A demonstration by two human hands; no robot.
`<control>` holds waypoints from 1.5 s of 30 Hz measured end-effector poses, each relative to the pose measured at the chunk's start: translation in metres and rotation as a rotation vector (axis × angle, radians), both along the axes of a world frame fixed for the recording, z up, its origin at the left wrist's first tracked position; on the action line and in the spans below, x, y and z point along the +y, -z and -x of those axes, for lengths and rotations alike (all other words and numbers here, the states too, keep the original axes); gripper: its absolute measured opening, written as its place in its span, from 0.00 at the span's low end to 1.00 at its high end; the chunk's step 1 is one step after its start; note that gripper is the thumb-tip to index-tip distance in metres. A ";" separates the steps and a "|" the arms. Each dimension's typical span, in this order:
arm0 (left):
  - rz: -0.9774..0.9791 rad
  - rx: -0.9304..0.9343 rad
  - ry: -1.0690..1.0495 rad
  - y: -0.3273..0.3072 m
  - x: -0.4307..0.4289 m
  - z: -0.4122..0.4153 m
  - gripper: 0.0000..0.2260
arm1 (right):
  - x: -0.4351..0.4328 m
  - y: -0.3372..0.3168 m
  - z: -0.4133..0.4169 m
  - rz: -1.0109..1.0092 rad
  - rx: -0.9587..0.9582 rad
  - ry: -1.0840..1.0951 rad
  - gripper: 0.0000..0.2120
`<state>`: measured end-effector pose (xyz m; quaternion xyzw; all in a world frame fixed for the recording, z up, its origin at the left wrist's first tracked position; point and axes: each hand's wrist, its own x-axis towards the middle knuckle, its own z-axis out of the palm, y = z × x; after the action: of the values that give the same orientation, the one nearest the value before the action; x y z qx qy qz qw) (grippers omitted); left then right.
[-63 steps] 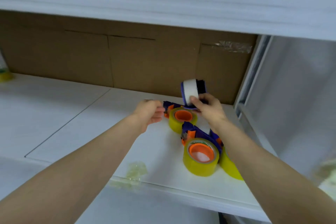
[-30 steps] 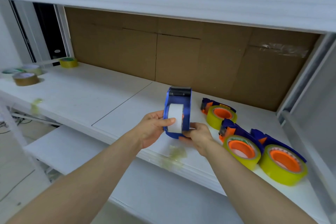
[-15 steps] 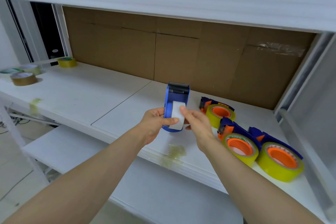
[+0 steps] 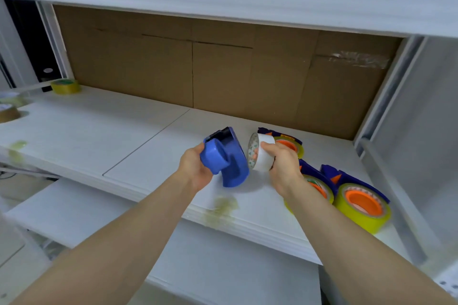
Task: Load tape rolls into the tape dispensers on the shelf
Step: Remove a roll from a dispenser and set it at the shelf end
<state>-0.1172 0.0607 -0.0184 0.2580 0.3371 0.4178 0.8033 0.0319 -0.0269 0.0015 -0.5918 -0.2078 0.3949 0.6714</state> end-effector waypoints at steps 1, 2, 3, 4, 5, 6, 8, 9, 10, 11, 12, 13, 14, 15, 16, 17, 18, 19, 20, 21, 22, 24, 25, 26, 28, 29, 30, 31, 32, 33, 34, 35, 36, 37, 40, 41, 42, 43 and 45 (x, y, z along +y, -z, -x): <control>0.043 -0.024 -0.008 0.003 0.001 -0.003 0.12 | -0.001 0.000 -0.002 0.019 0.017 0.016 0.31; 0.076 -0.039 -0.015 0.007 0.001 -0.006 0.12 | -0.002 0.001 -0.004 0.039 0.028 0.028 0.35; 0.104 -0.045 -0.016 0.011 0.000 -0.010 0.13 | -0.004 0.000 -0.006 0.045 0.034 0.026 0.37; 0.125 -0.032 -0.018 0.014 0.000 -0.013 0.13 | -0.004 0.000 -0.009 0.059 0.038 0.030 0.35; 0.137 -0.026 -0.018 0.018 -0.001 -0.016 0.13 | -0.006 -0.001 -0.012 0.053 0.034 0.029 0.30; 0.139 -0.020 -0.008 0.019 -0.002 -0.018 0.14 | -0.006 -0.001 -0.015 0.067 0.028 0.043 0.26; 0.100 0.037 0.049 0.018 -0.003 -0.019 0.15 | -0.006 0.002 -0.020 0.095 -0.007 0.052 0.22; 0.047 0.118 0.079 0.016 -0.002 -0.020 0.18 | -0.006 0.004 -0.022 0.109 -0.029 0.052 0.21; -0.020 0.252 0.092 0.016 0.000 -0.020 0.22 | -0.007 0.004 -0.022 0.123 -0.049 0.047 0.19; -0.089 0.415 0.099 0.015 0.001 -0.021 0.25 | -0.008 0.004 -0.022 0.133 -0.075 0.041 0.15; -0.159 0.597 0.105 0.015 0.003 -0.022 0.25 | -0.009 0.002 -0.022 0.139 -0.104 0.029 0.10; -0.218 0.770 0.106 0.014 0.004 -0.022 0.22 | -0.008 0.001 -0.022 0.146 -0.140 0.011 0.05; -0.277 0.914 0.112 0.011 0.005 -0.023 0.20 | -0.008 0.001 -0.023 0.140 -0.176 -0.018 0.03; -0.337 1.047 0.119 0.010 0.008 -0.023 0.20 | -0.007 -0.001 -0.023 0.146 -0.215 -0.048 0.06; -0.390 1.159 0.123 0.009 0.012 -0.023 0.20 | -0.007 -0.003 -0.022 0.140 -0.265 -0.075 0.08; -0.428 1.249 0.115 0.009 0.015 -0.022 0.19 | -0.007 -0.005 -0.021 0.128 -0.313 -0.096 0.08; -0.452 1.306 0.103 0.009 0.018 -0.020 0.19 | -0.006 -0.007 -0.020 0.110 -0.361 -0.127 0.08; -0.456 1.328 0.091 0.012 0.019 -0.018 0.18 | -0.005 -0.009 -0.019 0.092 -0.412 -0.158 0.06; -0.436 1.318 0.088 0.015 0.020 -0.017 0.17 | -0.001 -0.010 -0.019 0.074 -0.462 -0.194 0.06; -0.408 1.283 0.086 0.018 0.019 -0.016 0.15 | 0.003 -0.008 -0.018 0.062 -0.509 -0.226 0.07; -0.386 1.246 0.077 0.020 0.017 -0.015 0.15 | 0.008 -0.008 -0.017 0.061 -0.557 -0.263 0.08; -0.352 1.210 0.051 0.020 0.015 -0.014 0.18 | 0.021 -0.005 -0.013 0.078 -0.672 -0.327 0.09; -0.333 1.199 0.032 0.018 0.015 -0.012 0.18 | 0.029 -0.003 -0.010 0.078 -0.753 -0.352 0.10; -0.312 1.193 0.003 0.015 0.017 -0.008 0.19 | 0.036 -0.002 -0.006 0.081 -0.853 -0.376 0.11; -0.296 1.202 -0.049 0.009 0.024 0.006 0.19 | 0.049 -0.007 0.006 0.102 -1.035 -0.400 0.14; -0.304 1.225 -0.063 0.005 0.028 0.015 0.17 | 0.055 -0.010 0.013 0.105 -1.098 -0.411 0.14; -0.326 1.266 -0.078 0.000 0.032 0.025 0.16 | 0.062 -0.013 0.020 0.103 -1.152 -0.425 0.14; -0.352 1.316 -0.103 -0.005 0.037 0.037 0.16 | 0.068 -0.016 0.030 0.102 -1.198 -0.440 0.13; -0.371 1.362 -0.125 -0.010 0.042 0.049 0.17 | 0.074 -0.019 0.041 0.094 -1.241 -0.455 0.13; -0.385 1.398 -0.141 -0.016 0.046 0.061 0.17 | 0.081 -0.020 0.052 0.085 -1.269 -0.475 0.13; -0.396 1.421 -0.149 -0.021 0.052 0.074 0.17 | 0.087 -0.021 0.063 0.073 -1.273 -0.497 0.15; -0.406 1.435 -0.151 -0.026 0.058 0.087 0.15 | 0.095 -0.022 0.075 0.064 -1.251 -0.520 0.16; -0.420 1.441 -0.153 -0.030 0.065 0.101 0.15 | 0.104 -0.021 0.087 0.047 -1.226 -0.534 0.18; -0.441 1.442 -0.153 -0.033 0.071 0.117 0.15 | 0.112 -0.020 0.100 0.031 -1.210 -0.547 0.19; -0.501 1.468 -0.144 -0.038 0.093 0.172 0.17 | 0.142 -0.018 0.149 0.011 -1.235 -0.581 0.19; -0.514 1.482 -0.138 -0.040 0.100 0.193 0.17 | 0.154 -0.018 0.170 0.006 -1.232 -0.579 0.19; -0.525 1.499 -0.132 -0.041 0.109 0.214 0.16 | 0.166 -0.018 0.192 -0.005 -1.211 -0.574 0.19; -0.535 1.518 -0.132 -0.042 0.118 0.237 0.14 | 0.179 -0.018 0.215 -0.019 -1.185 -0.574 0.19; -0.549 1.563 -0.145 -0.045 0.136 0.283 0.12 | 0.205 -0.017 0.265 -0.059 -1.158 -0.586 0.19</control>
<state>-0.4007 0.1964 0.0271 0.6383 0.6996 0.2362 0.2175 -0.2326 0.1776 0.0184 -0.6090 -0.6997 0.1731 0.3310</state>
